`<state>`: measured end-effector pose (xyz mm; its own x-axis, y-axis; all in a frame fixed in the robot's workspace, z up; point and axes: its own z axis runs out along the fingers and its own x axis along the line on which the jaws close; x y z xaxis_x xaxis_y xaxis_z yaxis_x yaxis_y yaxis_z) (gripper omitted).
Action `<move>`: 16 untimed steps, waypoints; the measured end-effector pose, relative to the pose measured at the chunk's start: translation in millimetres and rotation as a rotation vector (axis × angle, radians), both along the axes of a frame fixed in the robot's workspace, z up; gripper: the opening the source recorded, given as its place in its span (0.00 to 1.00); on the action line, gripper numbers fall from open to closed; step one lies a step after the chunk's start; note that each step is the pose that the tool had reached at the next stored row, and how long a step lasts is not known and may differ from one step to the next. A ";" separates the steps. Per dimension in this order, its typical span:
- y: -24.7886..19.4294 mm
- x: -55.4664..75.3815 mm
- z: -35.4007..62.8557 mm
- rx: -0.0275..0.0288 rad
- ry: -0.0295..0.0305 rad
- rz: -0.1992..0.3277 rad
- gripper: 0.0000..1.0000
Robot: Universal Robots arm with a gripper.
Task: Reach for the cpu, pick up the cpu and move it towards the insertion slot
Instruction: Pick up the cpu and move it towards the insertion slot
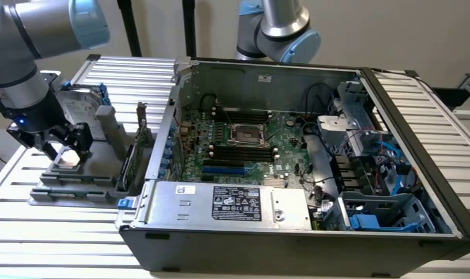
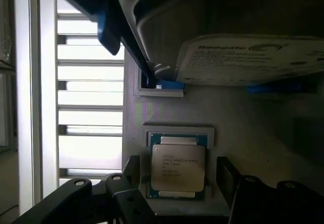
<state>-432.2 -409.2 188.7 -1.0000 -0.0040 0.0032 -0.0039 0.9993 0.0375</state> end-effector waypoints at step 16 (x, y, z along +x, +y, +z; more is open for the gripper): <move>1.9 0.0 -2.5 0.0000 0.0020 -0.002 0.71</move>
